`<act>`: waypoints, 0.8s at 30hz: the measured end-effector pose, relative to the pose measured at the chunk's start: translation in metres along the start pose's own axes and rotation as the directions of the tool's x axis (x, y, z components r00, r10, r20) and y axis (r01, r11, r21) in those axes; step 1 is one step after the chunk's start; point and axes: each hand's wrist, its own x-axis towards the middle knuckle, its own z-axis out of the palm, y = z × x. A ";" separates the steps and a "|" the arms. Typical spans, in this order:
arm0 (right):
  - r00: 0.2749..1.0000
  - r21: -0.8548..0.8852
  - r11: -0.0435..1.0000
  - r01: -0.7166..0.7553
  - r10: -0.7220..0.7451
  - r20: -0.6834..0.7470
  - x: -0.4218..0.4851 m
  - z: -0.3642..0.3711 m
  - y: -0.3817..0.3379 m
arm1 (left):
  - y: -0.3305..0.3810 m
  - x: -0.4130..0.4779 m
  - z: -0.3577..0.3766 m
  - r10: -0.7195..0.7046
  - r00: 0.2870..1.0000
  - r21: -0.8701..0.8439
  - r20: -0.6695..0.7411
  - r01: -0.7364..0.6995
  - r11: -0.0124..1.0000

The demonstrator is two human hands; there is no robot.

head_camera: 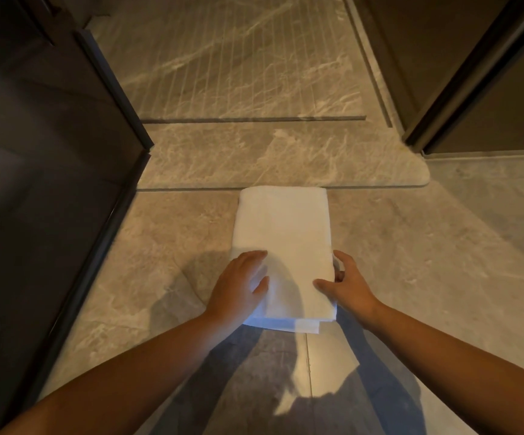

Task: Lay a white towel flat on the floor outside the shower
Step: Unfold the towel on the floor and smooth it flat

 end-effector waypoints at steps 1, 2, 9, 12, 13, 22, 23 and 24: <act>1.000 0.004 1.000 -0.011 0.011 -0.021 -0.001 0.001 -0.002 | 0.007 0.002 0.003 -0.037 0.999 -0.089 0.000 0.037 0.995; 0.999 0.001 1.000 -0.016 0.016 -0.041 -0.003 0.002 -0.004 | 0.014 0.004 0.006 -0.074 0.997 -0.161 0.018 0.076 0.984; 0.996 0.102 0.994 0.051 -0.058 0.065 -0.012 0.003 -0.031 | 0.045 0.011 0.020 -0.213 0.968 -0.368 0.133 0.248 0.896; 0.985 0.142 0.988 0.056 -0.078 0.152 -0.014 0.001 -0.037 | 0.053 0.014 0.018 -0.243 0.963 -0.403 0.120 0.271 0.874; 0.980 0.150 0.987 0.053 -0.080 0.183 -0.014 0.000 -0.038 | 0.054 0.015 0.016 -0.265 0.956 -0.424 0.124 0.293 0.857; 0.898 0.186 0.982 0.024 -0.103 0.427 -0.014 0.000 -0.047 | 0.056 0.015 0.003 -0.353 0.932 -0.489 0.087 0.348 0.800; 0.894 0.183 0.983 0.025 -0.104 0.436 -0.014 0.001 -0.049 | 0.055 0.015 0.002 -0.355 0.932 -0.477 0.070 0.344 0.809; 0.891 0.176 0.984 0.028 -0.105 0.443 -0.014 0.002 -0.050 | 0.053 0.015 0.002 -0.358 0.932 -0.475 0.061 0.342 0.811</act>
